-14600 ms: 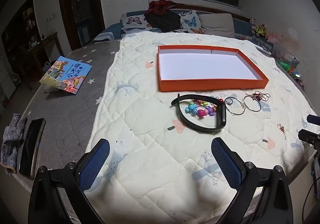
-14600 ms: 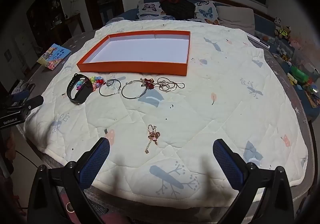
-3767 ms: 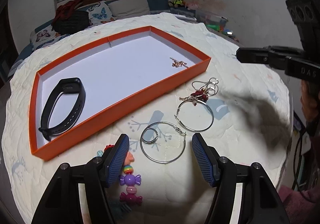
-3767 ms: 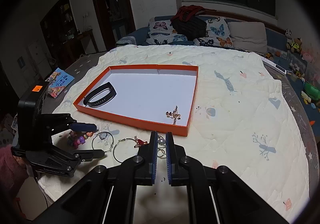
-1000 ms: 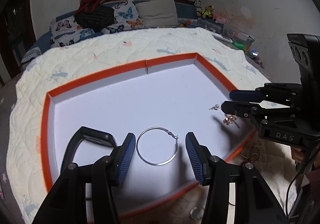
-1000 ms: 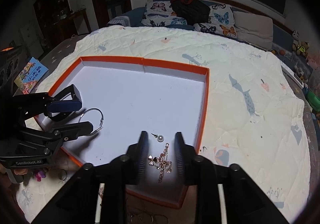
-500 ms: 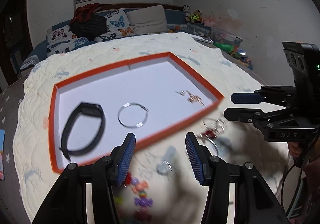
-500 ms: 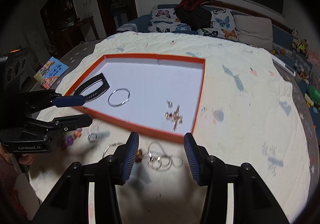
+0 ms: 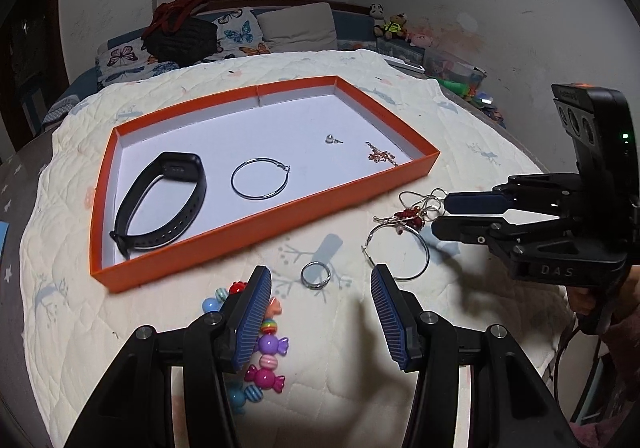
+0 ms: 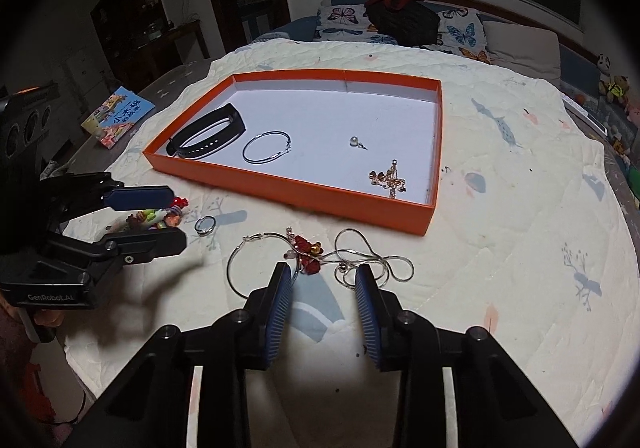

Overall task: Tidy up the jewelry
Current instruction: 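Release the hoop in the tray and withdraw both tools toward the remaining jewelry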

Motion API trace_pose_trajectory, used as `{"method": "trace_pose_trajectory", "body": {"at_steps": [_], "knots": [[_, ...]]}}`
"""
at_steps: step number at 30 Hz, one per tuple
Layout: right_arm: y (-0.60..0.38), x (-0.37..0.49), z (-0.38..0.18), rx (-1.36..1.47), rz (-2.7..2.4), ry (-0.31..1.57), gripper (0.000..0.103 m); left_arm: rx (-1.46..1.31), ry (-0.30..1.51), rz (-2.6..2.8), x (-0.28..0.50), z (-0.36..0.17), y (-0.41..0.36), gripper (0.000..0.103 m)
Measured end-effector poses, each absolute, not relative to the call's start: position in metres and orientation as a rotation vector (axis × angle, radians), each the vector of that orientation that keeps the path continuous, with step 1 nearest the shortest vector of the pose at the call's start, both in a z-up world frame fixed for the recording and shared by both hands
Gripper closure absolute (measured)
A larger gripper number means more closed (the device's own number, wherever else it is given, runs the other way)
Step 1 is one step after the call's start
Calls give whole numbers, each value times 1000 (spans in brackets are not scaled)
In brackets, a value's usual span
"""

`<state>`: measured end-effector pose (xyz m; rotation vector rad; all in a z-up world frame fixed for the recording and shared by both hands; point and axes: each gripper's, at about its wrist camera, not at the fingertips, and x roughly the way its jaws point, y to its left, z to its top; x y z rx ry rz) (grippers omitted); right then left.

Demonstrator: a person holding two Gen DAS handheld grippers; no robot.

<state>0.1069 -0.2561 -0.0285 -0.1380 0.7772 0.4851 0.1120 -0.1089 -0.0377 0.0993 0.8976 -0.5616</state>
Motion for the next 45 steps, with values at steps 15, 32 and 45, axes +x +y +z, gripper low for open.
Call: {"method": "trace_pose_trajectory", "body": {"at_steps": [15, 32, 45], "knots": [[-270, 108, -38, -149, 436, 795, 79, 98, 917, -577, 110, -44, -112, 47], [-278, 126, -37, -183, 331, 779, 79, 101, 928, -591, 110, -50, -114, 47], [-271, 110, -29, -186, 413, 766, 79, 111, 933, -602, 112, -53, -123, 47]]}}
